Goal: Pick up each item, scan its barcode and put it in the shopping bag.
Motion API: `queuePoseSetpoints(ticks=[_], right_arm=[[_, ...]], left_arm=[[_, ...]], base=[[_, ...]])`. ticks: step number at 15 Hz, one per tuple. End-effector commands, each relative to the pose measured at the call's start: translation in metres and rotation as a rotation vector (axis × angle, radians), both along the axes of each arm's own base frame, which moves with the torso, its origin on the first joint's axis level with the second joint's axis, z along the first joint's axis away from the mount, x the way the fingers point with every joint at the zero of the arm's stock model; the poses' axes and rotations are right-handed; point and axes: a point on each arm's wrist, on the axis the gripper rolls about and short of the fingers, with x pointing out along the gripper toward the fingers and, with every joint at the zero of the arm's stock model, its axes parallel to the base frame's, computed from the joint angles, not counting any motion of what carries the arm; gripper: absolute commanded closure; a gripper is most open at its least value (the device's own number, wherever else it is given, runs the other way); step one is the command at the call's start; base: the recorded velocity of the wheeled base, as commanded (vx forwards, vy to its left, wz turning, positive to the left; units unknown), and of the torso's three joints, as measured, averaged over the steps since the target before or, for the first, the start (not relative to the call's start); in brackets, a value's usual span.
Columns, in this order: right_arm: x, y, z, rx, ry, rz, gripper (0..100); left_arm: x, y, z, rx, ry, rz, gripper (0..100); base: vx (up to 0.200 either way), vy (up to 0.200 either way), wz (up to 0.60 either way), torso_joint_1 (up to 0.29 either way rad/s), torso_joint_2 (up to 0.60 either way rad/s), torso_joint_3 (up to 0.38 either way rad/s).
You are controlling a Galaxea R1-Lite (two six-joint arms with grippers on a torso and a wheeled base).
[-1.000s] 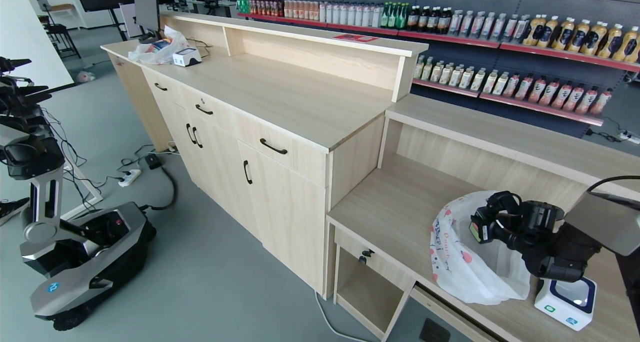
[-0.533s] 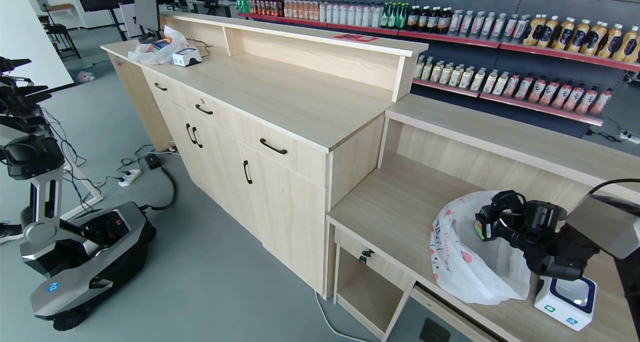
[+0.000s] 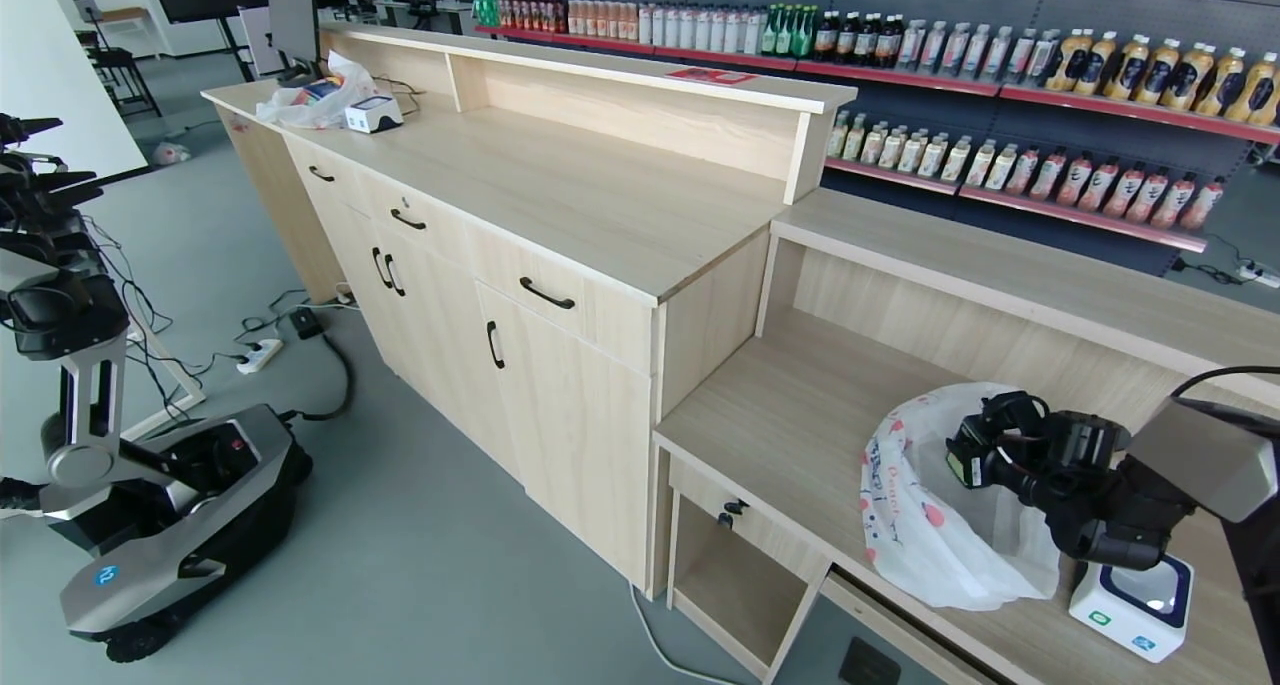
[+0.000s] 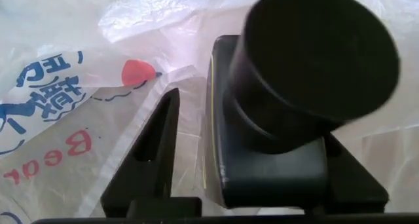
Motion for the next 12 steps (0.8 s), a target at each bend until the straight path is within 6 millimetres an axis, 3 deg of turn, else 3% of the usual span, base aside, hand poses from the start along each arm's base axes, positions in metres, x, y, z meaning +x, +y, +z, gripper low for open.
queuePoseSetpoints(ticks=[1,3,5,6,7,8,9,10,12], right_arm=[[-0.001,0.001,-0.002,0.001,0.005,0.003,0],[0.000,0.000,0.005,-0.003,-0.012,0.003,0],[-0.006,0.006,0.047,-0.022,-0.061,0.015,0],[-0.020,0.015,0.087,-0.035,-0.098,0.028,0],[-0.032,0.020,0.106,-0.042,-0.108,0.032,0],[-0.078,0.031,0.147,-0.069,-0.107,0.039,0],[-0.115,0.039,0.163,-0.099,-0.088,0.041,0],[-0.166,0.043,0.171,-0.129,-0.057,0.019,0],[-0.209,0.035,0.202,-0.236,-0.033,-0.032,0]], left_arm=[[0.000,0.000,0.000,-0.001,0.001,0.000,0],[0.000,0.000,0.000,0.000,0.001,0.000,0],[0.000,0.000,0.000,0.000,0.001,0.001,0],[0.000,0.000,0.000,0.000,0.001,0.001,0],[0.000,0.000,0.000,-0.001,0.001,0.001,0],[0.000,0.000,0.000,0.000,0.001,0.000,0],[0.000,0.000,0.000,0.000,0.001,0.000,0],[0.000,0.000,0.000,-0.001,0.001,0.000,0],[0.000,0.000,0.000,-0.001,0.001,0.000,0]], base=[[0.000,0.000,0.00,0.000,0.00,0.000],[0.000,0.000,0.00,0.000,0.00,0.000],[0.000,0.000,0.00,0.000,0.00,0.000],[0.000,0.000,0.00,0.000,0.00,0.000],[0.000,0.000,0.00,0.000,0.00,0.000],[0.000,0.000,0.00,0.000,0.00,0.000],[0.000,0.000,0.00,0.000,0.00,0.000],[0.000,0.000,0.00,0.000,0.00,0.000],[0.000,0.000,0.00,0.000,0.00,0.000]])
